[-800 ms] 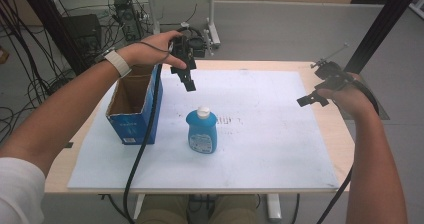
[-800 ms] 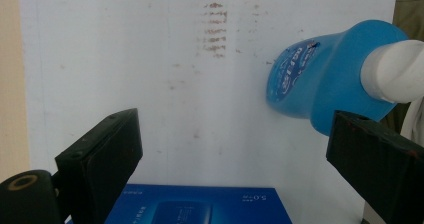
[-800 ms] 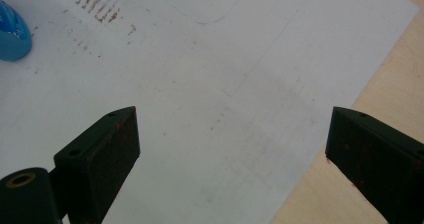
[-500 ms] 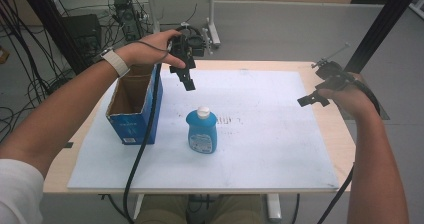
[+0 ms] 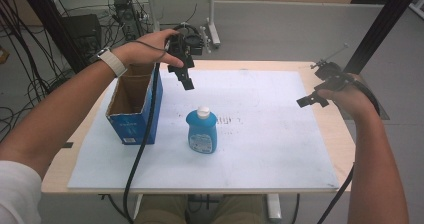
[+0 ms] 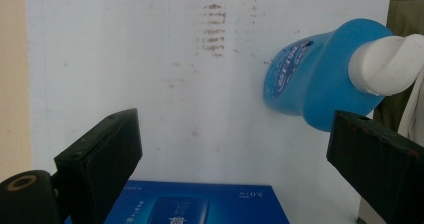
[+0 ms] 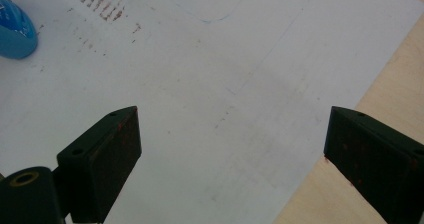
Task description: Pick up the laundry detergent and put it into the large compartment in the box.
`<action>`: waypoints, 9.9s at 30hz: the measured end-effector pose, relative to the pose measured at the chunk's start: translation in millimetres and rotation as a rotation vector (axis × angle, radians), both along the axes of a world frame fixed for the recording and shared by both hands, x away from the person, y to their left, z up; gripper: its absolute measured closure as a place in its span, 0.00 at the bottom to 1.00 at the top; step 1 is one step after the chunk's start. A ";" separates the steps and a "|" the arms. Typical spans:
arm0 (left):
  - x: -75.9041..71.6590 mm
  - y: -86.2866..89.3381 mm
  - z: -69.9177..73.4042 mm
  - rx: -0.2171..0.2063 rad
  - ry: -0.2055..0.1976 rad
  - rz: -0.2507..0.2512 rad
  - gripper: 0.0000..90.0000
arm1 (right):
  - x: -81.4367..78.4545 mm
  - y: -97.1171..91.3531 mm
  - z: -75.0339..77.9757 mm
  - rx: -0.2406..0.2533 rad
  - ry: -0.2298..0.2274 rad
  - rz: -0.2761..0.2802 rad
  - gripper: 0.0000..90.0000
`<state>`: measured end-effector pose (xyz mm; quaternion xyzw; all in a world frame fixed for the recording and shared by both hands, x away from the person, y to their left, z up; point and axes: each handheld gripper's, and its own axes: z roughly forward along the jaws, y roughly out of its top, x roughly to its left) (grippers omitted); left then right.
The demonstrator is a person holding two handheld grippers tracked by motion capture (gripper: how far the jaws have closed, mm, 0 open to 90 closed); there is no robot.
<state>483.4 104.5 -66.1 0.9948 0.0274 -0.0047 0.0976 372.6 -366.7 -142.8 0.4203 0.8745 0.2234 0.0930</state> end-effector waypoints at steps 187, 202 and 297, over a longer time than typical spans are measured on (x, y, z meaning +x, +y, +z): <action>-63.5 -47.4 -21.8 0.052 0.029 -0.271 0.08 | -12.5 -3.8 -5.8 0.015 0.008 0.010 0.09; -63.8 -47.3 -21.7 0.050 0.027 -0.272 0.08 | -12.2 -3.7 -5.5 0.016 0.005 0.012 0.09; -80.2 -59.1 -52.5 0.088 -0.028 -0.285 0.09 | -18.4 -4.8 -11.2 0.019 0.006 0.004 0.09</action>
